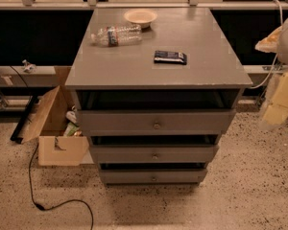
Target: Open middle drawer
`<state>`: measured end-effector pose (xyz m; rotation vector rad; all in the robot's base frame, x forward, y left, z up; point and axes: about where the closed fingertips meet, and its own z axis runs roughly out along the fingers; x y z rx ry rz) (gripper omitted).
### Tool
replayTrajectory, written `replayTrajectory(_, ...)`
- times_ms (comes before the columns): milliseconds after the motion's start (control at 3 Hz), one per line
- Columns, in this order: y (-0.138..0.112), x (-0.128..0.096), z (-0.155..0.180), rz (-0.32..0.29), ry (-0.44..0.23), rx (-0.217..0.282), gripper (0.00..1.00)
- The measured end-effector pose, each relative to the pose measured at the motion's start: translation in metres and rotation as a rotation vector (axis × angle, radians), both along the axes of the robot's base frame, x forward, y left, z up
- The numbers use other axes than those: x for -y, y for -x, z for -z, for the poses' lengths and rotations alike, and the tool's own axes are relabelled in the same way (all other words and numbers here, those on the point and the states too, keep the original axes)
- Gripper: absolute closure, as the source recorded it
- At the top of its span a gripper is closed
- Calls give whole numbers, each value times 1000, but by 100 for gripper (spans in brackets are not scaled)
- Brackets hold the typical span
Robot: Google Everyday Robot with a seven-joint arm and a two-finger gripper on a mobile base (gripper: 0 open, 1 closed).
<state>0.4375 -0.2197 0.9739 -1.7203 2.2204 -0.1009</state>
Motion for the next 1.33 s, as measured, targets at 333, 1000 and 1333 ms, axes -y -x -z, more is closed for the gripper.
replayTrajectory(333,0,0,0,0,-3,0,0)
replayTrajectory(1000,-20,2,94,-11,-140,-94,0)
replayTrajectory(1333,-21,4,105,-21,-145,-98,0)
